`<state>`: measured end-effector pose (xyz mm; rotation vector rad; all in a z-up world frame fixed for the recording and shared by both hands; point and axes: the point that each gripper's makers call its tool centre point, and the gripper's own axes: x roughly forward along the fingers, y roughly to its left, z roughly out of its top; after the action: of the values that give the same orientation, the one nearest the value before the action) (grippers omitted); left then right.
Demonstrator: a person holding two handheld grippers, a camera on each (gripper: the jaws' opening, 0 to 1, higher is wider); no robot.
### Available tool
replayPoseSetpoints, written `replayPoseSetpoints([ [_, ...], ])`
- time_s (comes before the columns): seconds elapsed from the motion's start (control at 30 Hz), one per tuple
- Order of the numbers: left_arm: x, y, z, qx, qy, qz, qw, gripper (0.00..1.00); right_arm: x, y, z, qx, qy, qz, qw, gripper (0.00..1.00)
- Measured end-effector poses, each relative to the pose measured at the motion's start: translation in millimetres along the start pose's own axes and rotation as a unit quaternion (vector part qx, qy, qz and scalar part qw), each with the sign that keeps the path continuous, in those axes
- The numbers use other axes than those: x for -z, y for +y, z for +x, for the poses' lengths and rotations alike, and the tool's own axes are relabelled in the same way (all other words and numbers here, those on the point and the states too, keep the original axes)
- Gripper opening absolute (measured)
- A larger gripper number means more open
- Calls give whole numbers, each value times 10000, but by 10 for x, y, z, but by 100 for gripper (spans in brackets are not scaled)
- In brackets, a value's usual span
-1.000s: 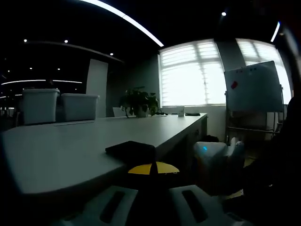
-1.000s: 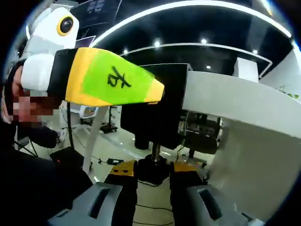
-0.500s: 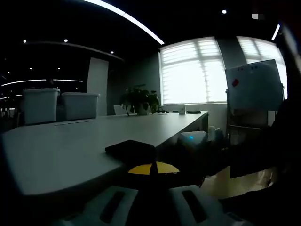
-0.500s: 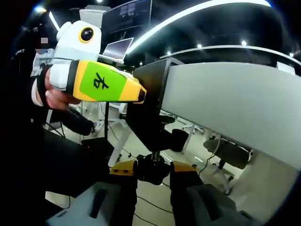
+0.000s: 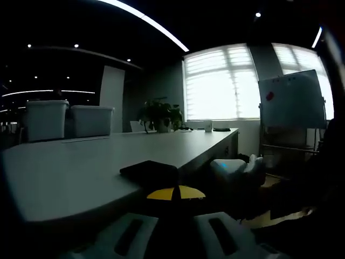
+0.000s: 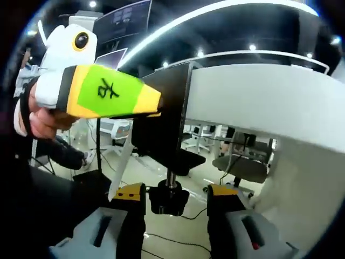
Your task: Clamp the fixed fixture on the desktop, loosen the retaining clip, secure it to the edge of the desk, and tighten the retaining clip.
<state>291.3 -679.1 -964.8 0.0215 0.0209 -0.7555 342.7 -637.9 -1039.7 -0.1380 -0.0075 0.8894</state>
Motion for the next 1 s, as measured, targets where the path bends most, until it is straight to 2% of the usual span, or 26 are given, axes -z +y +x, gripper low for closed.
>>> replayPoseSetpoints([
  [0.03,-1,-2,1,4,6,-10,10000,1,-29,-29,6,152,-70,125,9998,45],
  [0.1,-5,-17,-1,12,18,27,10000,1,-8,-60,-2,361,55,-55,9993,48],
  [0.17,-6,-27,-2,37,21,15,10000,1,-28,-165,-60,894,-33,232,9957,48],
  [0.23,-8,-37,-3,59,30,29,10000,1,-11,-194,-109,1198,-34,320,9923,48],
  [0.33,-10,-54,-4,62,68,88,9999,1,59,-152,-93,1454,43,402,9885,47],
  [0.43,-9,-61,-6,58,81,85,9999,1,112,-127,-53,1553,121,488,9866,45],
  [0.5,-8,-60,-6,64,74,72,9999,1,106,-99,-37,1572,101,550,9860,39],
  [0.57,-8,-63,-7,68,80,80,9999,1,90,-80,-28,1602,86,529,9856,28],
  [0.8,-4,-57,-8,46,97,95,9999,1,73,-96,-20,1559,89,474,9866,28],
  [0.87,-4,-56,-9,43,98,94,9999,1,70,-101,-12,1441,119,455,9884,27],
  [1.0,-3,-54,-9,41,92,82,9999,1,70,-65,10,841,261,210,9959,27],
])
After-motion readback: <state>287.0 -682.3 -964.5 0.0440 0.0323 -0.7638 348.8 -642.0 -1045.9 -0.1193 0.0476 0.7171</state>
